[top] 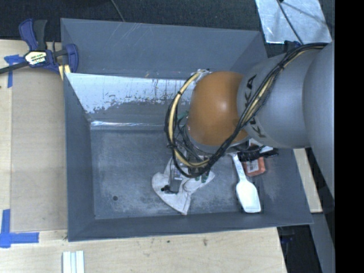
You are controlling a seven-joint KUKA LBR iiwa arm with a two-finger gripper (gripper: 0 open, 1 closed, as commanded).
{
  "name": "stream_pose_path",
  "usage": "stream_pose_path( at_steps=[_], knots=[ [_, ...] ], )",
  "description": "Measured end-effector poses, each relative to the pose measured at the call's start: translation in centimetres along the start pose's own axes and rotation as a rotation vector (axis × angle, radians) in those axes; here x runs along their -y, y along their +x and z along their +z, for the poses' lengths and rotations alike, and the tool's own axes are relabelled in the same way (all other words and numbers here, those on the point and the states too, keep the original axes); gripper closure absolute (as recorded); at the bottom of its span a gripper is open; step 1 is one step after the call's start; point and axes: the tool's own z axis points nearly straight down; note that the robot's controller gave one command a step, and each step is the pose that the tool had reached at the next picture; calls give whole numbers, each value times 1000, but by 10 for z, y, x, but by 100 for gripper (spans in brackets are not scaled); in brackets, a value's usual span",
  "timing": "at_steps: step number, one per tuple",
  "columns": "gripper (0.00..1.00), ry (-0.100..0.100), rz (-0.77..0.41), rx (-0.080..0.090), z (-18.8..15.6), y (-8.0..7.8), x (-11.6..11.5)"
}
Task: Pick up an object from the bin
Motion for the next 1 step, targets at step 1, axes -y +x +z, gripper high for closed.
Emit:
stream_pose_path(
  at_steps=[1],
  knots=[
    [0,0,118,1,17,-1,14]
  ],
)
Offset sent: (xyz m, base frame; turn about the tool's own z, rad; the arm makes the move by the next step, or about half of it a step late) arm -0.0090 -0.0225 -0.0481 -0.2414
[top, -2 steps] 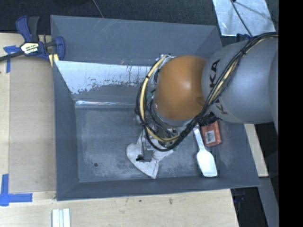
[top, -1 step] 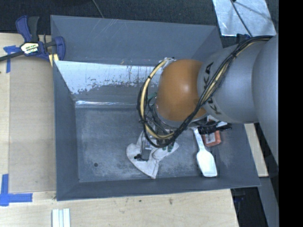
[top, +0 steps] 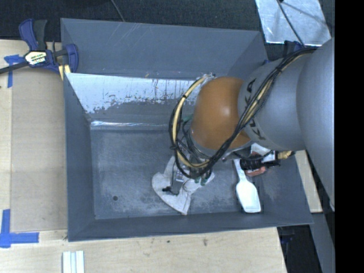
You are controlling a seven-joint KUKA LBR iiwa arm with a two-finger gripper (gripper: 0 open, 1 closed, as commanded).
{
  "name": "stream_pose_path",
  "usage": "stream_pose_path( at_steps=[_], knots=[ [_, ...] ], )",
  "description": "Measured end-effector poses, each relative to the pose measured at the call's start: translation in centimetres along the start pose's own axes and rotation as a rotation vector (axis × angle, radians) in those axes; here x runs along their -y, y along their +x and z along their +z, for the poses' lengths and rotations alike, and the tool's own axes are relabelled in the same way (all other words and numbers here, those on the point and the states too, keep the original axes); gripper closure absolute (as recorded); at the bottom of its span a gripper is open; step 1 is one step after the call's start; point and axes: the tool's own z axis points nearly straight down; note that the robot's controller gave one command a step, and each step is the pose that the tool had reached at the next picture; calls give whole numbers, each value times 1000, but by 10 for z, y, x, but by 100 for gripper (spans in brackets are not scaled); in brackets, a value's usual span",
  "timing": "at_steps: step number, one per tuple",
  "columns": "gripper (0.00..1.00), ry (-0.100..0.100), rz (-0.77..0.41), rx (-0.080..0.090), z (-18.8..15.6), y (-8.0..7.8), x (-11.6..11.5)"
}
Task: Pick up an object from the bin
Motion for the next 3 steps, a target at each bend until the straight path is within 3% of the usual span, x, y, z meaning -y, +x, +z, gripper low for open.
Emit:
stream_pose_path(
  at_steps=[1,2,3],
  knots=[
    [100,-2,-358,5,30,3,11],
    [100,-2,-358,5,30,3,11],
    [100,-1,-388,2,-101,-35,17]
  ],
)
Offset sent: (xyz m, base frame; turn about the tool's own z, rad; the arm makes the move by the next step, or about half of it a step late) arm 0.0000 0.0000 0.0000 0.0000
